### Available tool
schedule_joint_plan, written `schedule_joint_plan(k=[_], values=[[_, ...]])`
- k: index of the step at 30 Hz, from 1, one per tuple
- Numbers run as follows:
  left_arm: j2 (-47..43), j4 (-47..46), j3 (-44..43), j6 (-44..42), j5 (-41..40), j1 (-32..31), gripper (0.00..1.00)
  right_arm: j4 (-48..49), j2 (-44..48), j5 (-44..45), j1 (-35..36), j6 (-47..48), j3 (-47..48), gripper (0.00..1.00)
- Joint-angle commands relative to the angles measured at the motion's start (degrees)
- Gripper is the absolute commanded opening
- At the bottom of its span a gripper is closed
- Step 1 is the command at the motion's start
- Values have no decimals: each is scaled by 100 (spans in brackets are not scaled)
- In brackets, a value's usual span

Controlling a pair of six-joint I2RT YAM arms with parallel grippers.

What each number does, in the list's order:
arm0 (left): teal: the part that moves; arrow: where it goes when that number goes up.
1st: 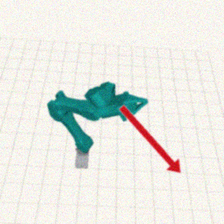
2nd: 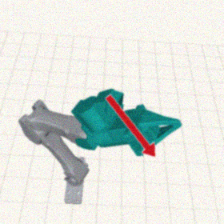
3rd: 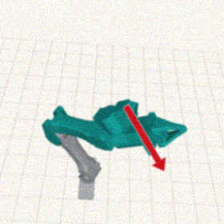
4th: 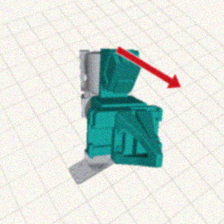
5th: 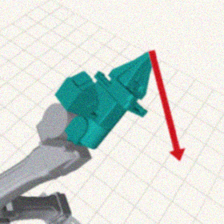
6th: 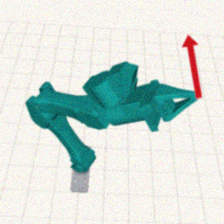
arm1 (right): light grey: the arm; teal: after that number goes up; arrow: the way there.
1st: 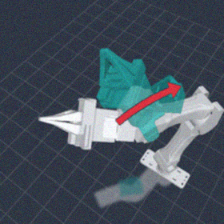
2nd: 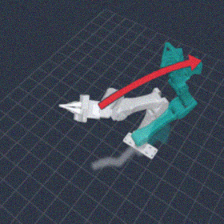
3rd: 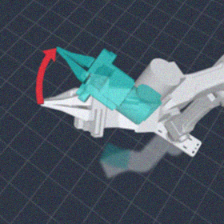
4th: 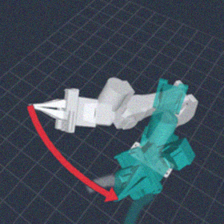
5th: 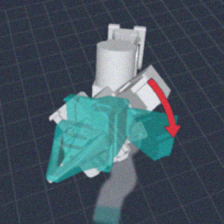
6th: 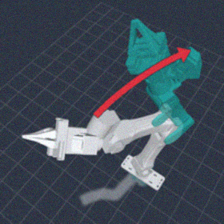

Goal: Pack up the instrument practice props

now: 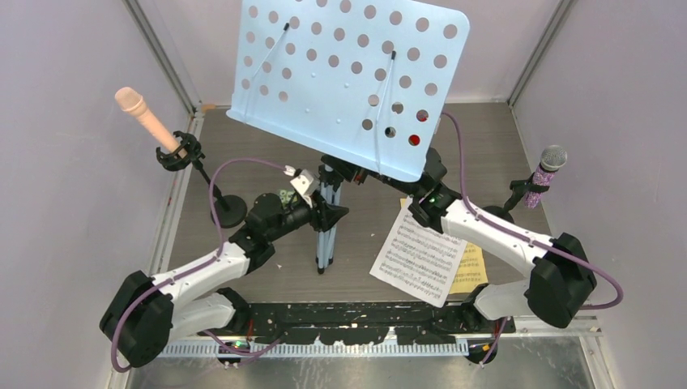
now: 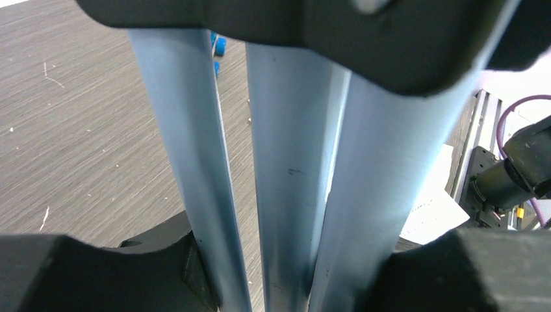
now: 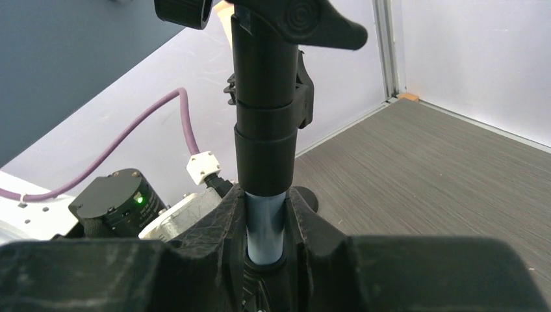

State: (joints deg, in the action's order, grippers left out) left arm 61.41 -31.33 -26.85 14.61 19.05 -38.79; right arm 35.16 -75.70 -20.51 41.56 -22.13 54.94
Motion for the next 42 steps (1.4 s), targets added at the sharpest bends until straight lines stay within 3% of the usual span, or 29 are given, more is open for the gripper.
schedule_joint_plan(k=[1,7,14,23,30,42], values=[[-290,-1240,36,83,53,-206,0,856,-154,592,84,-120,9,1],[-350,-1711,106,56,315,-270,0,1019,-166,166,419,62,128,0],[-734,-1534,340,373,-21,-270,0,551,7,1587,422,152,-28,0],[-882,-1358,306,776,-241,-270,0,-27,-527,1988,423,-482,571,0],[-1069,-516,195,843,-807,-270,0,-971,-813,2741,301,-889,965,0],[-1202,147,272,1500,-2281,-270,0,-926,-1917,2164,-407,-2084,1370,1]])
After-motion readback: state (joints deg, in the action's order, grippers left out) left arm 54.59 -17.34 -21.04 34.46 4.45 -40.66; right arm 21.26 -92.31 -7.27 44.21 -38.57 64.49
